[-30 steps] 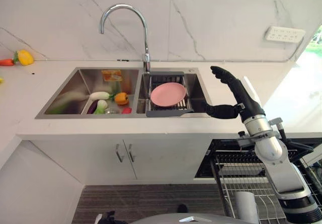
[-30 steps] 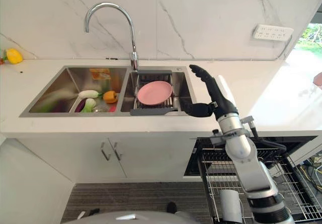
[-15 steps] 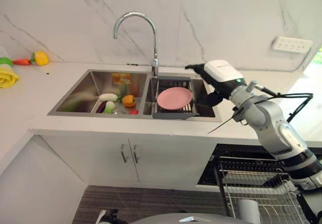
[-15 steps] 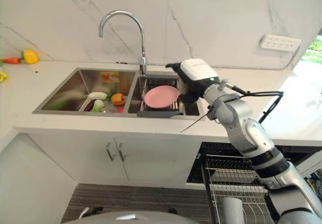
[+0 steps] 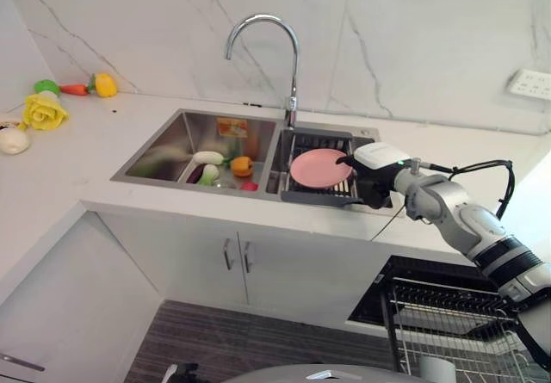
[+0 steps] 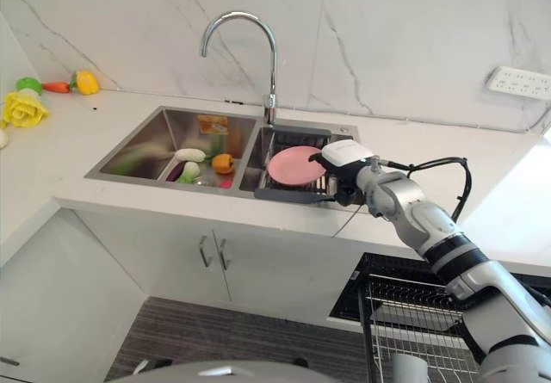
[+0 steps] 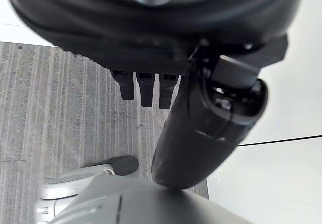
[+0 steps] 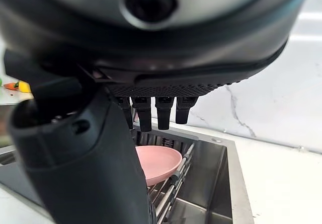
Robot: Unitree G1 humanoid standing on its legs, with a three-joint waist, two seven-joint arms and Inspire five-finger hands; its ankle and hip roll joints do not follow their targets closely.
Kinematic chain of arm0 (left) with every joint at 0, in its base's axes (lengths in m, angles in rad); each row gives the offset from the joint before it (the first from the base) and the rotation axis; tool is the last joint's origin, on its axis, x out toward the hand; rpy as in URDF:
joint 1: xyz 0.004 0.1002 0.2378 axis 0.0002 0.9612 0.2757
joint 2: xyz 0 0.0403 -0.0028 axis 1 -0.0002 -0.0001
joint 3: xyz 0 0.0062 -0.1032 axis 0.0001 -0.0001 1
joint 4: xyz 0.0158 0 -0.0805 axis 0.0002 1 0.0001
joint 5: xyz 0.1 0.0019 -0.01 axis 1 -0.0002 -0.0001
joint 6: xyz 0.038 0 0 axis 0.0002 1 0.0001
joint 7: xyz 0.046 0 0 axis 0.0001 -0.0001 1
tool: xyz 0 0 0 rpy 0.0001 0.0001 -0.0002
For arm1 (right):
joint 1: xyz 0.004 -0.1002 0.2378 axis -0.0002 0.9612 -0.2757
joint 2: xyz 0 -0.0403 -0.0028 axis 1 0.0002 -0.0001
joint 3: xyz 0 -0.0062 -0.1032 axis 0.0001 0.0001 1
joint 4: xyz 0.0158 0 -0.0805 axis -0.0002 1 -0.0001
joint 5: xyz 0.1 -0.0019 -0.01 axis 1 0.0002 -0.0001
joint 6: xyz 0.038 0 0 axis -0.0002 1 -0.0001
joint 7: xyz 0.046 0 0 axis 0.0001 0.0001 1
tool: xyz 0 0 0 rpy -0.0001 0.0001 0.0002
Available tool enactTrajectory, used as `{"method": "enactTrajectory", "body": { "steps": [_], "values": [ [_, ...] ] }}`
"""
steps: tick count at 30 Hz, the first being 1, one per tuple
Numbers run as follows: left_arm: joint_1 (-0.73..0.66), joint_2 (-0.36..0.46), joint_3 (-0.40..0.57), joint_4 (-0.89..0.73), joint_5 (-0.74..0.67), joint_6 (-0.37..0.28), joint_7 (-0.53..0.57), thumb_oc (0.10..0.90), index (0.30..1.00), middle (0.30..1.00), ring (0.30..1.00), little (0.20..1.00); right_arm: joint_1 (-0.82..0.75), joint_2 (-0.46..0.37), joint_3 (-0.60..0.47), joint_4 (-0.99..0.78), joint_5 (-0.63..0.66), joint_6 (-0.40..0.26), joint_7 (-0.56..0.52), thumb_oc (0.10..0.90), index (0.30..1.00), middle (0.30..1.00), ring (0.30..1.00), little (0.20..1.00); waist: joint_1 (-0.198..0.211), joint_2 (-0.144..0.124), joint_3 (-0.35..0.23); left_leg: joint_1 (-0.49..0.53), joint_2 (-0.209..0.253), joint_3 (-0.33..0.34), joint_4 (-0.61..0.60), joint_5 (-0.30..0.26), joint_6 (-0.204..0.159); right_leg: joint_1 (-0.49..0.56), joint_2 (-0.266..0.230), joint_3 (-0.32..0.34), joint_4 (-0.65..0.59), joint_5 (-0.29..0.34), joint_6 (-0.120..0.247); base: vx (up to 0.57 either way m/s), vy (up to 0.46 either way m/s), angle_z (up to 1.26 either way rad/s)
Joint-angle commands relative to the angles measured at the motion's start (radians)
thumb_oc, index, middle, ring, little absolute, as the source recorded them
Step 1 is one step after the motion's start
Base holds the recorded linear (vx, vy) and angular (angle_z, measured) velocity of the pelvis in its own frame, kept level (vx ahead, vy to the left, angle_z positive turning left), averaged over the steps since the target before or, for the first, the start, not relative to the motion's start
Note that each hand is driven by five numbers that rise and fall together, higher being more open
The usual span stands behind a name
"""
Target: Place the dishes in the dishwasher.
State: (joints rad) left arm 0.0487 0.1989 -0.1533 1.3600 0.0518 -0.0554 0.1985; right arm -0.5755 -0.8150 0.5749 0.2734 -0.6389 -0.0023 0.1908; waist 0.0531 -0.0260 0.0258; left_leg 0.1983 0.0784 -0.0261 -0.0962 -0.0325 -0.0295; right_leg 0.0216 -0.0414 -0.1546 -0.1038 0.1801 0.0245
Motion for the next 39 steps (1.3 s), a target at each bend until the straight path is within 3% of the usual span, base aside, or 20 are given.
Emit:
{"method": "enactTrajectory", "body": {
  "steps": [1, 5, 13, 27, 28, 31, 39],
  "values": [
    [-0.037, 0.009, -0.064, 0.059, 0.007, -0.023, 0.003, 0.8, 0.9, 0.9, 0.9, 0.9, -0.208, 0.022, 0.001, 0.037, -0.046, 0.001, -0.167, 0.8, 0.9, 0.9, 0.9, 0.9, 0.019, -0.04, -0.006, -0.069, -0.004, -0.029, 0.009, 0.048, -0.082, 0.157, -0.053, 0.035, 0.017, -0.202, 0.088, 0.0, -0.005, 0.07],
    [-0.035, 0.011, -0.065, 0.057, -0.003, -0.032, 0.01, 0.8, 0.9, 0.9, 0.9, 0.9, -0.232, 0.04, 0.04, 0.129, -0.052, -0.024, -0.234, 0.8, 0.9, 0.9, 0.9, 0.9, 0.027, -0.041, -0.004, -0.076, -0.004, -0.039, 0.009, 0.051, -0.085, 0.158, -0.055, 0.024, 0.017, -0.204, 0.089, 0.0, -0.005, 0.08],
    [-0.031, 0.008, -0.068, 0.057, -0.019, -0.045, 0.013, 0.8, 0.9, 0.9, 0.9, 0.9, -0.256, 0.059, 0.055, 0.175, -0.052, -0.029, -0.268, 0.8, 0.9, 0.9, 0.9, 0.9, 0.041, -0.043, -0.002, -0.087, -0.006, -0.06, 0.009, 0.055, -0.086, 0.162, -0.059, -0.001, 0.017, -0.208, 0.089, 0.0, -0.001, 0.09],
    [-0.026, 0.017, -0.076, 0.06, -0.049, -0.072, 0.023, 0.8, 0.9, 0.9, 0.9, 0.9, -0.284, 0.116, 0.154, 0.432, -0.048, -0.058, -0.347, 0.8, 0.9, 0.9, 0.9, 0.9, 0.08, -0.056, 0.008, -0.11, -0.011, -0.113, 0.009, 0.068, -0.096, 0.173, -0.058, -0.057, 0.017, -0.218, 0.085, 0.0, -0.003, 0.14],
    [-0.017, 0.02, -0.08, 0.062, -0.053, -0.079, 0.027, 0.8, 0.9, 0.9, 0.9, 0.9, -0.277, 0.13, 0.157, 0.518, -0.052, -0.056, -0.404, 0.8, 0.9, 0.9, 0.9, 0.9, 0.093, -0.058, 0.013, -0.112, -0.01, -0.126, 0.009, 0.06, -0.1, 0.182, -0.055, -0.072, 0.017, -0.233, 0.083, 0.0, -0.009, 0.2],
    [-0.015, 0.022, -0.081, 0.062, -0.058, -0.084, 0.027, 0.8, 0.9, 0.9, 0.9, 0.9, -0.281, 0.144, 0.157, 0.542, -0.069, -0.041, -0.437, 0.8, 0.9, 0.9, 0.9, 0.9, 0.095, -0.059, 0.017, -0.119, -0.011, -0.134, 0.009, 0.064, -0.103, 0.181, -0.053, -0.079, 0.017, -0.233, 0.082, 0.0, -0.02, 0.19],
    [0.004, 0.046, -0.112, 0.053, -0.063, -0.108, 0.019, 0.8, 0.9, 0.9, 0.9, 0.9, -0.29, 0.199, 0.152, 0.815, -0.057, -0.02, -0.585, 0.8, 0.9, 0.9, 0.9, 0.9, 0.129, -0.048, 0.037, -0.151, -0.016, -0.187, 0.009, 0.084, -0.115, 0.183, -0.05, -0.134, 0.017, -0.24, 0.078, -0.02, -0.016, 0.2]
  ]
}}
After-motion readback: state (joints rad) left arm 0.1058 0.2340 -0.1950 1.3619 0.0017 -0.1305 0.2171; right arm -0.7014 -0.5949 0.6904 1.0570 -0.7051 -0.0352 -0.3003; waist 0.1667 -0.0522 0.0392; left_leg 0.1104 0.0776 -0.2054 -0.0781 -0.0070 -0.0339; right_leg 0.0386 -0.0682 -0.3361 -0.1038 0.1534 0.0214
